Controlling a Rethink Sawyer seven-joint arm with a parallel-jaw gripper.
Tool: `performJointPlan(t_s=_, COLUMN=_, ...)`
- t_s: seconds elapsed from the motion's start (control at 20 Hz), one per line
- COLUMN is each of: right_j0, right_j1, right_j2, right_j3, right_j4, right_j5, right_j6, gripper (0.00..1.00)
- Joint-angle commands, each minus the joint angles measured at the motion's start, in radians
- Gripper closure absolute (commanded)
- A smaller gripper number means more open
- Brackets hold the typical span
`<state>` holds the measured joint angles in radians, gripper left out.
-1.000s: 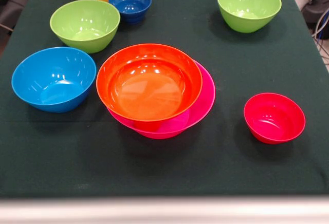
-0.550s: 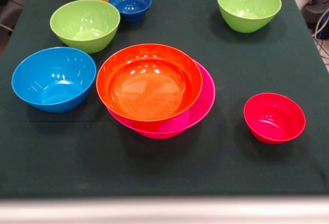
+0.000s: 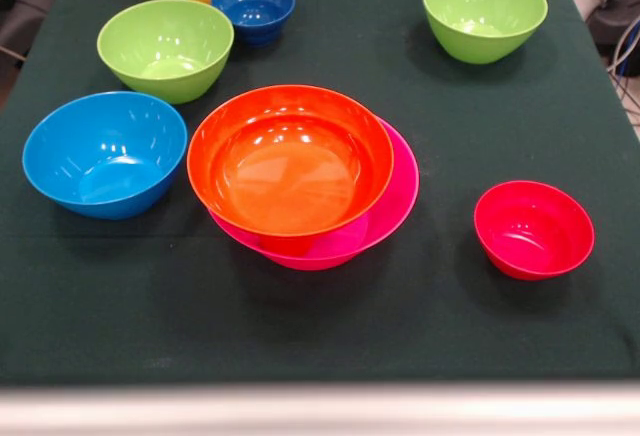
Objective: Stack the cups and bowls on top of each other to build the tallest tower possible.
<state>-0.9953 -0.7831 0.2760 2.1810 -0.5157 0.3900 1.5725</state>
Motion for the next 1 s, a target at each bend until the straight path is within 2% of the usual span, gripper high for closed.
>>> performJointPlan(t_s=0.05, right_j0=0.034, right_j1=0.029, right_j2=-0.012, right_j3=0.072, right_j4=-0.039, right_j5=-0.079, right_j6=0.108, gripper=0.0)
performJointPlan(t_s=0.4, right_j0=0.079, right_j1=0.158, right_j2=-0.053, right_j3=-0.014, right_j4=-0.069, right_j5=-0.131, right_j6=0.113, gripper=0.0)
performJointPlan(t_s=0.7, right_j0=0.118, right_j1=0.208, right_j2=-0.098, right_j3=-0.041, right_j4=-0.081, right_j5=-0.195, right_j6=0.132, gripper=0.0)
performJointPlan(t_s=0.8, right_j0=0.128, right_j1=0.256, right_j2=-0.103, right_j3=-0.082, right_j4=-0.078, right_j5=-0.208, right_j6=0.127, gripper=0.0)
performJointPlan(t_s=1.0, right_j0=0.131, right_j1=0.284, right_j2=-0.116, right_j3=-0.091, right_j4=-0.076, right_j5=-0.228, right_j6=0.118, gripper=0.0)
